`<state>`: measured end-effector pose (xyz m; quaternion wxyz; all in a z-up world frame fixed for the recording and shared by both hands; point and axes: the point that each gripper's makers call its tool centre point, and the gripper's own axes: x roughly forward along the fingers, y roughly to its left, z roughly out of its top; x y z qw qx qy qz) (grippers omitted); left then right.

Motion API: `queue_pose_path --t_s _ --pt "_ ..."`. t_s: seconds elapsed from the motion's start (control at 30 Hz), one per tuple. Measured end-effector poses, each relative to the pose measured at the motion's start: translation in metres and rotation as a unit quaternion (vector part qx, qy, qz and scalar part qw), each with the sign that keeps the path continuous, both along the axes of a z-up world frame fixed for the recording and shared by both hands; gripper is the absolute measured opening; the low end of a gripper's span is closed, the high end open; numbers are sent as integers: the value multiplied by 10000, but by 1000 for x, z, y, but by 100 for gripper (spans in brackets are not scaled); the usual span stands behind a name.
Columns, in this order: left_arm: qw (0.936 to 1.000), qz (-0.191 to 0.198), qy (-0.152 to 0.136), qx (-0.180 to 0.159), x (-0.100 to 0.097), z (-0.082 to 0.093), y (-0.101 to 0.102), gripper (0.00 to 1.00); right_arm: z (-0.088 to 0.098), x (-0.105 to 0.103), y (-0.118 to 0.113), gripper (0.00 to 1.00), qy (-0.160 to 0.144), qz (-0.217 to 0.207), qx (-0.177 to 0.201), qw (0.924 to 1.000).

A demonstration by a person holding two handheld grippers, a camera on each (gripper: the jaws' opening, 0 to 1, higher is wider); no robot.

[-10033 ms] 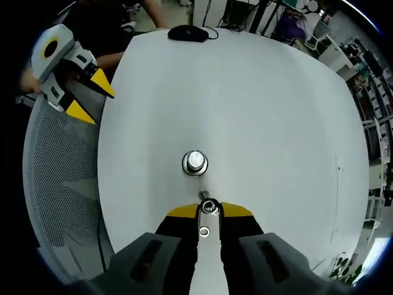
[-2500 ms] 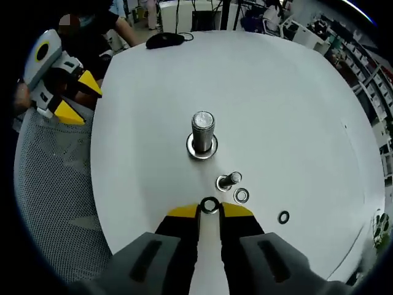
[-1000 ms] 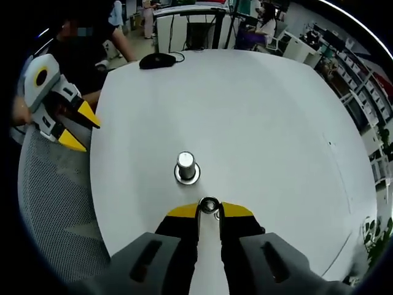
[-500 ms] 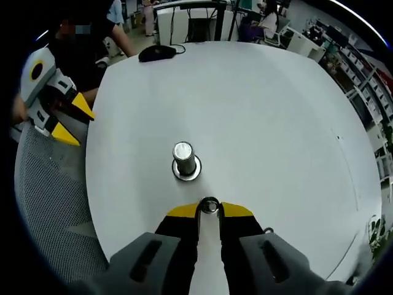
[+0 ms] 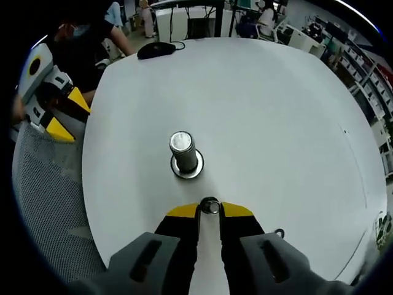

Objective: Place the washer onto the threaded stud by aligning its center hole with the stud, sliding it down to the base, and recovering from edge contact or off-axis alignment until the washer reaches the visible bottom stop.

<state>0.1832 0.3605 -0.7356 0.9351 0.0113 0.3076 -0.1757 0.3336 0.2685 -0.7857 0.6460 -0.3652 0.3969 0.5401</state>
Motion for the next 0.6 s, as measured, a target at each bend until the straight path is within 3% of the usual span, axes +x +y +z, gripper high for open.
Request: queue_pose_path --t_s 0.2,0.6 --pt "10000 -15 13 -1 0 -1 -1 20 0 -5 -1 20 93 41 134 9999" --pt "10000 -25 -10 -7 0 0 -1 20 1 12 -24 22 0 -138 48 9999"
